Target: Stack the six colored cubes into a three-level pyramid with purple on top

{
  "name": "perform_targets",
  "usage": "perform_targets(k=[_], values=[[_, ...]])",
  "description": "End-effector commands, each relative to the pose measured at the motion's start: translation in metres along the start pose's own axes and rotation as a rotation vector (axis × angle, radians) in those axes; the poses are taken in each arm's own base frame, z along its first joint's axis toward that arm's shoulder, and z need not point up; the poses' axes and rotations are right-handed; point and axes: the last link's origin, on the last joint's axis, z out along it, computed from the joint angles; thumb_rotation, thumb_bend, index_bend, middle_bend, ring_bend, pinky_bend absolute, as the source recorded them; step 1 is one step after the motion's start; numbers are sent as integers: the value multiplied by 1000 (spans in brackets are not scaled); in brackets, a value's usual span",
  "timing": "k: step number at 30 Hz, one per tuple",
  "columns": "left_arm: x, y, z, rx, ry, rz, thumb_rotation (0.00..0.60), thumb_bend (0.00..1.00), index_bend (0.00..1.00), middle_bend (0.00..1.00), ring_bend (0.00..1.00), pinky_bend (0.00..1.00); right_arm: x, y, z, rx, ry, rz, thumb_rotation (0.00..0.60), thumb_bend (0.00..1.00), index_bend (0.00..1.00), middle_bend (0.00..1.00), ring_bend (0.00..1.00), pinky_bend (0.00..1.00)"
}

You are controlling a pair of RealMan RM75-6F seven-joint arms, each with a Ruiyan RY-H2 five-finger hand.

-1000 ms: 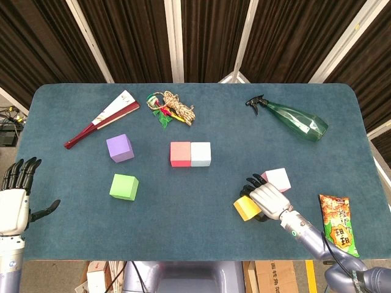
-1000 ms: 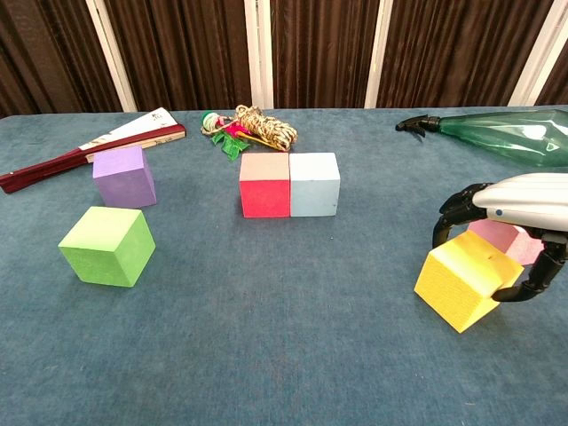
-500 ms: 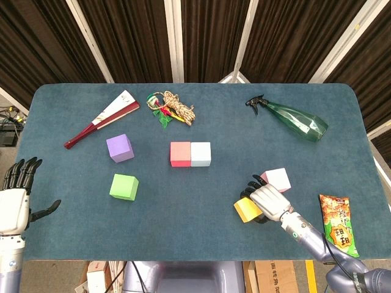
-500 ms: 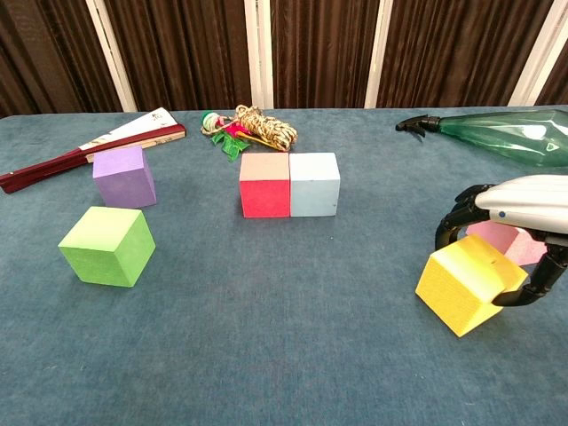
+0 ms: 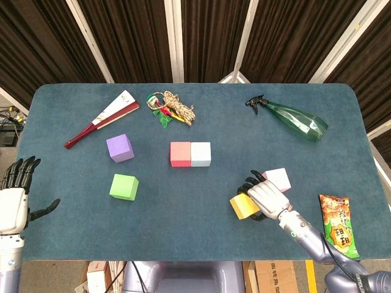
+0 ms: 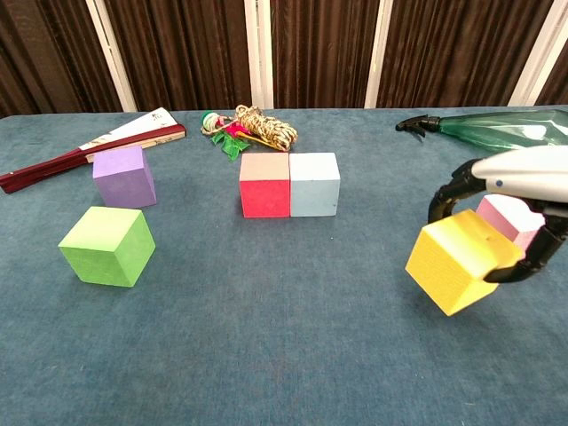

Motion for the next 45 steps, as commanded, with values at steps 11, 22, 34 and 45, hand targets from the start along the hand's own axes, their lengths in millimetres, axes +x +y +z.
perform_targets(k=[11, 22, 34, 45], values=[[7, -2, -1, 9, 49, 15, 600, 166, 119, 56, 0, 0, 76, -39, 62, -215, 68, -68, 600, 250, 386, 372, 189, 11], [8, -6, 0, 22, 60, 27, 600, 166, 120, 56, 0, 0, 102, -36, 120, -496, 18, -94, 600, 249, 394, 372, 192, 3], [9, -9, 2, 32, 78, 35, 600, 166, 121, 56, 0, 0, 119, -27, 144, -620, 30, 16, 600, 250, 393, 372, 203, 3], [5, -6, 2, 22, 69, 40, 600, 166, 122, 56, 0, 0, 107, -14, 150, -601, -5, 119, 600, 250, 398, 372, 212, 3]])
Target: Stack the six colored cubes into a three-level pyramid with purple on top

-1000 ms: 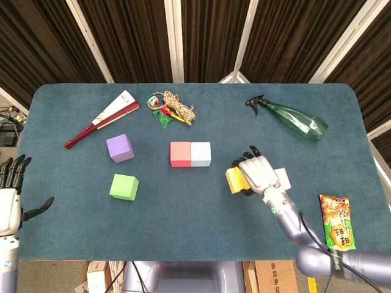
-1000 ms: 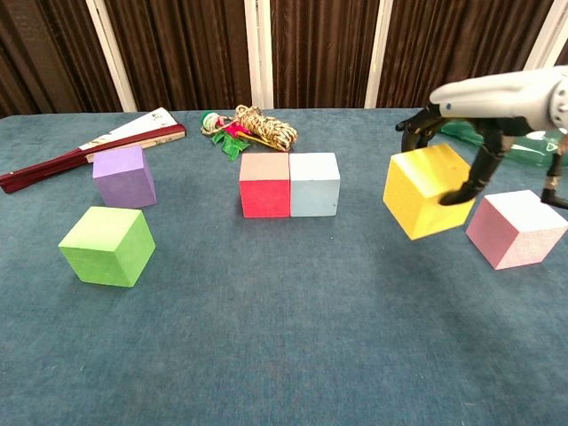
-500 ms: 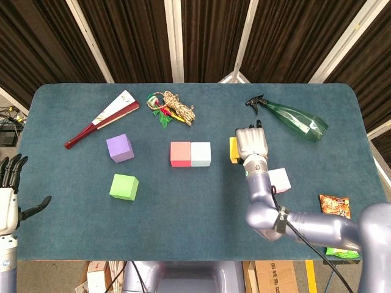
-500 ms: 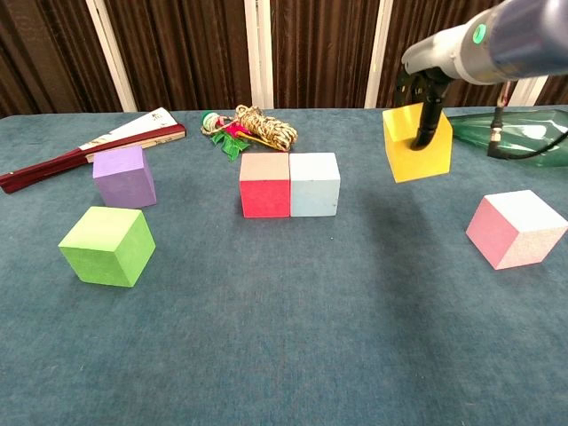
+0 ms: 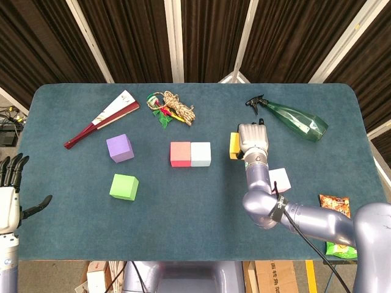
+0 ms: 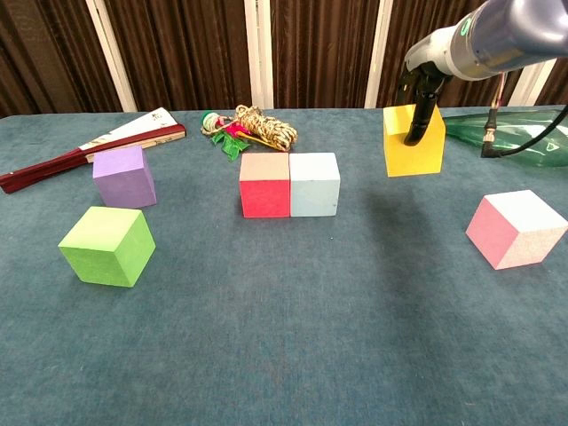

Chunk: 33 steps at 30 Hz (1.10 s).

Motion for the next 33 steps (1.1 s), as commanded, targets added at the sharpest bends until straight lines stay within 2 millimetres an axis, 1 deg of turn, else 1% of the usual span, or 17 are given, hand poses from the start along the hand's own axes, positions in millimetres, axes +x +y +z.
perform_targets(k=[1, 5, 15, 33], values=[[0, 0, 0, 0, 3, 0, 600, 166, 122, 56, 0, 0, -5, 1, 3, 16, -17, 29, 600, 250, 398, 372, 212, 3], [-1, 0, 1, 1, 3, 3, 600, 166, 122, 56, 0, 0, -9, 1, 5, 27, -17, 15, 600, 250, 398, 372, 212, 3], [0, 0, 1, 0, 10, 2, 600, 166, 123, 56, 0, 0, -16, -8, 8, 42, -24, 27, 600, 250, 398, 372, 214, 3], [0, -2, 2, 4, 12, 1, 600, 166, 123, 56, 0, 0, -23, -25, 13, 94, -25, 104, 600, 249, 402, 372, 222, 3]])
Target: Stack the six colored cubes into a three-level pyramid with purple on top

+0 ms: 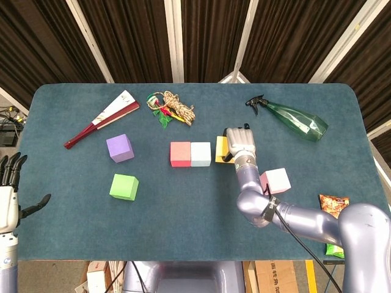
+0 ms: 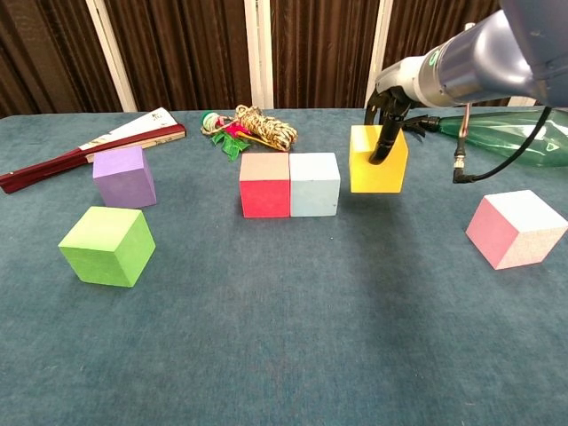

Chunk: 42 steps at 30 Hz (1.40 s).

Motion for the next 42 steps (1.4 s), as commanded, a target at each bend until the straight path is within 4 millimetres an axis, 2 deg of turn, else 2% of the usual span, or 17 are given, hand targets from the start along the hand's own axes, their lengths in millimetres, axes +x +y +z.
perform_targets(k=[1, 42], values=[[0, 0, 0, 1, 0, -1, 600, 166, 123, 56, 0, 0, -2, -1, 1, 5, 0, 5, 600, 249, 402, 372, 222, 3], [0, -2, 2, 12, 5, 3, 600, 166, 125, 56, 0, 0, -22, -14, 5, 21, -7, -42, 600, 250, 403, 372, 224, 3]])
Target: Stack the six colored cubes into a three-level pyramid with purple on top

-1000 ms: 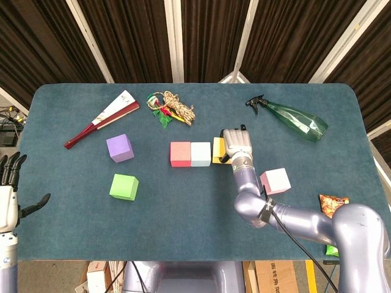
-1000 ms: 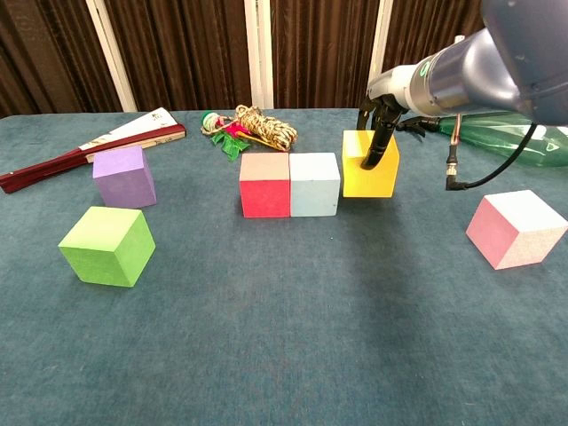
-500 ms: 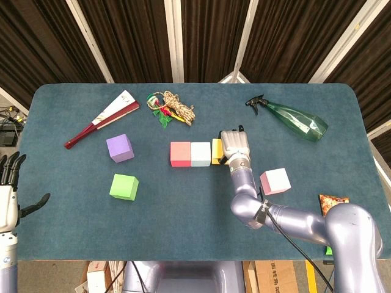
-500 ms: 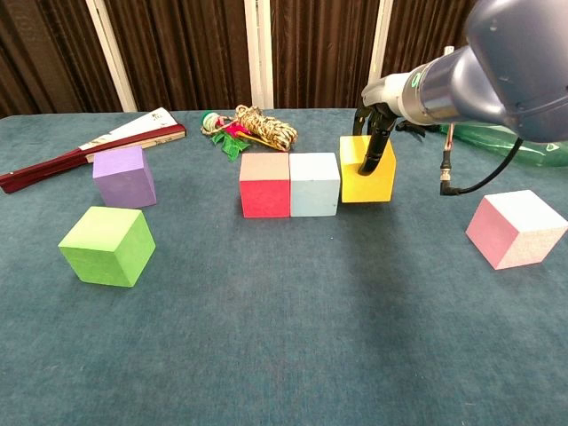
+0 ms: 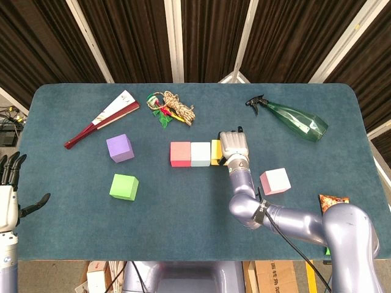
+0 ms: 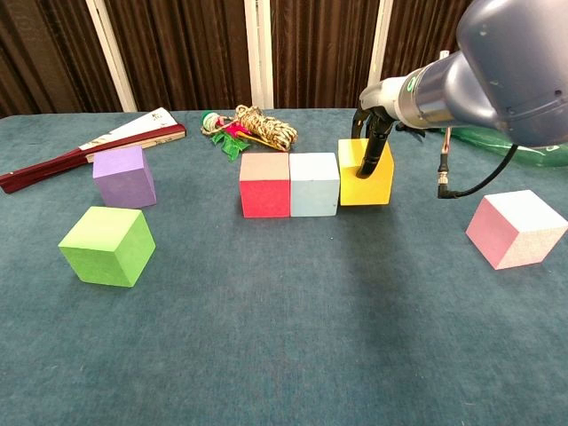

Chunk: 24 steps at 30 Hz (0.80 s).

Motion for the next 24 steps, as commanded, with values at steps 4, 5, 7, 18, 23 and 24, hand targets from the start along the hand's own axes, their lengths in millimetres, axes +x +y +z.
perform_targets(k=[4, 5, 7, 18, 23, 24], values=[[-1, 0, 0, 0, -5, 2, 600, 166, 125, 56, 0, 0, -1, -2, -1, 10, -3, -2, 600, 250, 403, 372, 224, 3], [-1, 0, 0, -1, -6, 3, 600, 166, 125, 56, 0, 0, -1, -2, -1, 11, -3, -1, 600, 250, 403, 372, 224, 3], [-1, 1, 0, -3, -7, 3, 600, 166, 125, 56, 0, 0, -2, -3, -1, 12, -2, 1, 600, 250, 403, 373, 224, 3], [0, 0, 0, 1, -3, 2, 600, 166, 126, 55, 0, 0, -3, -4, 2, 5, 2, 9, 600, 250, 403, 373, 224, 3], [-1, -1, 1, 2, -4, 3, 600, 166, 126, 55, 0, 0, -4, -2, 5, -6, 7, -8, 600, 250, 403, 372, 224, 3], [-1, -1, 1, 2, -4, 3, 600, 166, 126, 55, 0, 0, -5, -1, 5, -7, 7, -9, 600, 250, 403, 372, 224, 3]])
